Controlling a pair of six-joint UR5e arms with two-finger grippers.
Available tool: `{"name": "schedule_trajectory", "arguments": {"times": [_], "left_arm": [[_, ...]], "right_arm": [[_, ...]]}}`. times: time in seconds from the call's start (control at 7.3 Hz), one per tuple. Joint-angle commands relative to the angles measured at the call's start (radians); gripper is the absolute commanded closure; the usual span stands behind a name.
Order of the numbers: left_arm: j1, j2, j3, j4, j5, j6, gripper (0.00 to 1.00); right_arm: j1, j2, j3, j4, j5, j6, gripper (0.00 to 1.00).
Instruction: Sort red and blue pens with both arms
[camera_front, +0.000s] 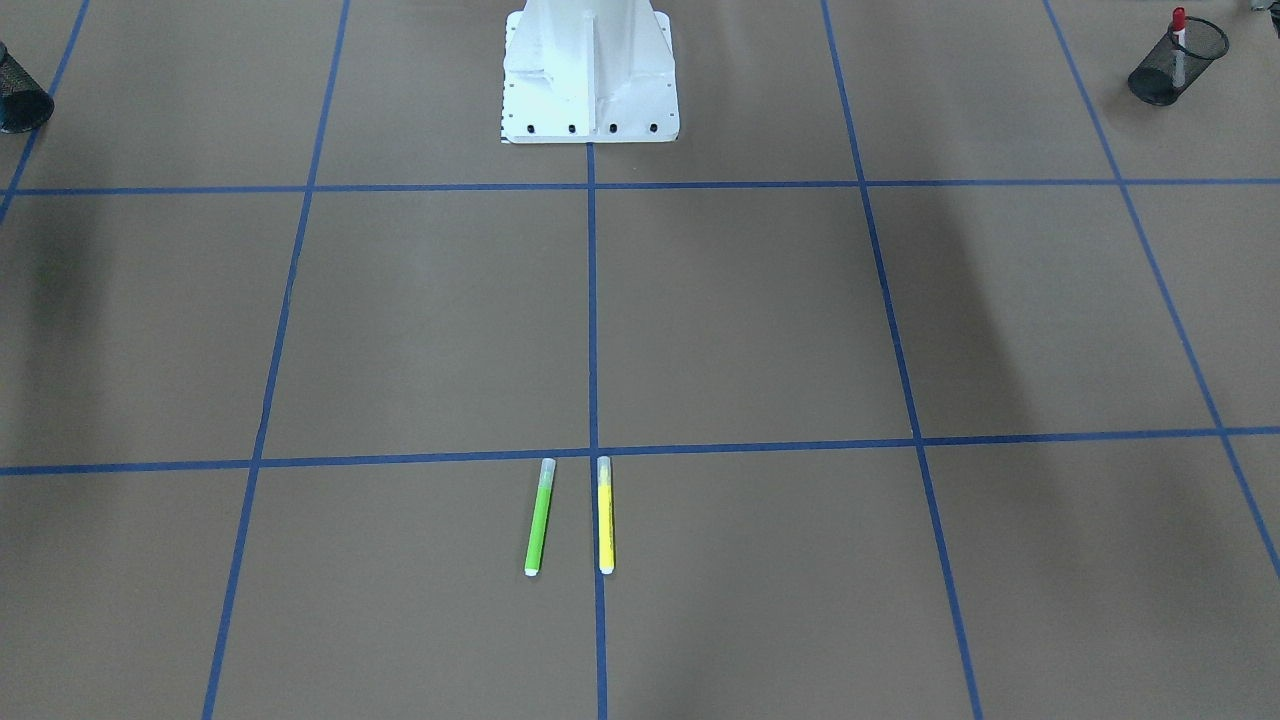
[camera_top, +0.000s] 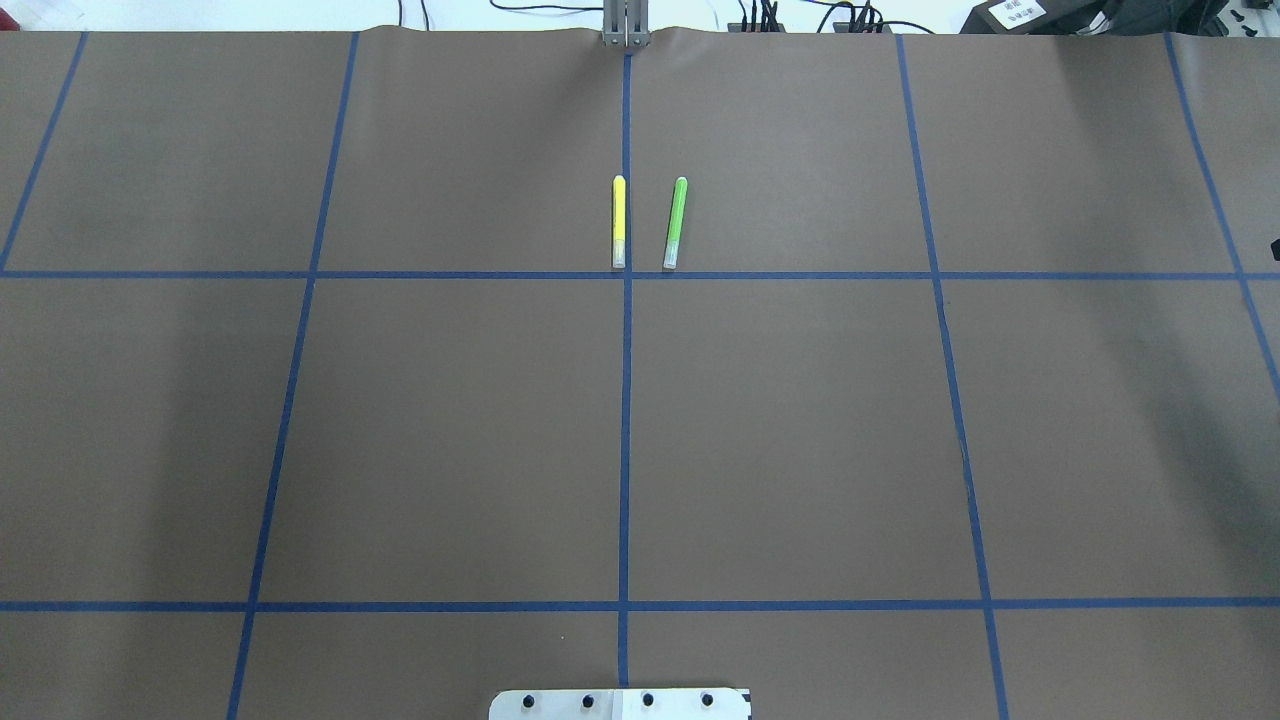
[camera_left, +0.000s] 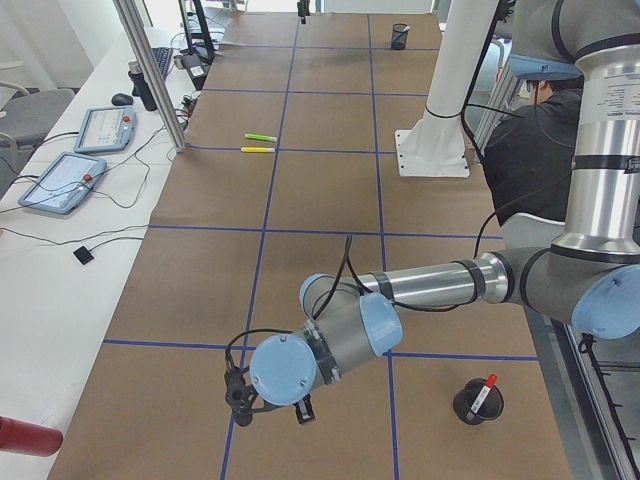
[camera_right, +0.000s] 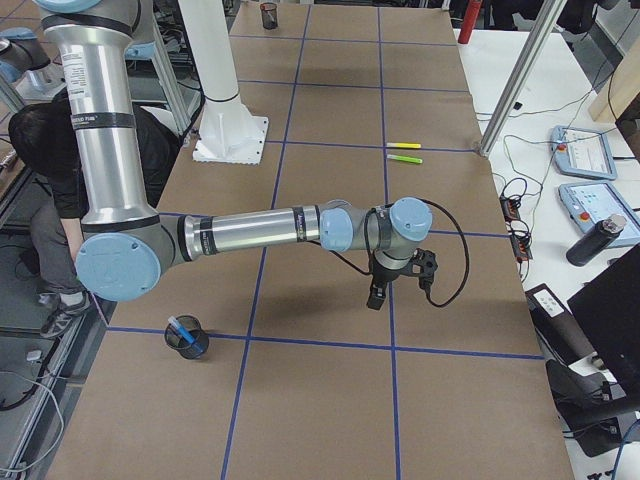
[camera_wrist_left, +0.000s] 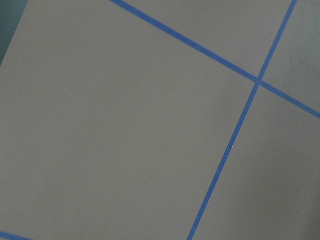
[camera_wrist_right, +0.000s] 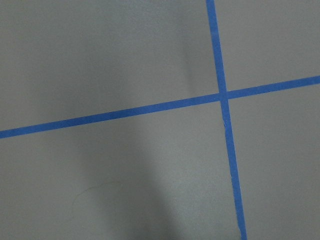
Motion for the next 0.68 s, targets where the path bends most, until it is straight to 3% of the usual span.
{"name": "schedule_trajectory", "arguments": {"times": [0.0, 0.27, 0.55], "left_arm": [[0.171, -0.023, -0.041, -0.283, 0.063, -0.324, 0.0], [0.204, -0.029, -0.057, -0.409, 0.052, -0.365, 0.0], [0.204, -0.026, -0.124, -0.415, 0.072, -0.364, 0.0]], "right_arm": [[-0.001, 0.004, 0.019, 0.002, -0.002, 0.0, 0.0], [0.0, -0.008, 0.021, 0.044, -0.005, 0.0, 0.0], [0.028, -0.043, 0.019, 0.057, -0.005, 0.0, 0.0]]}}
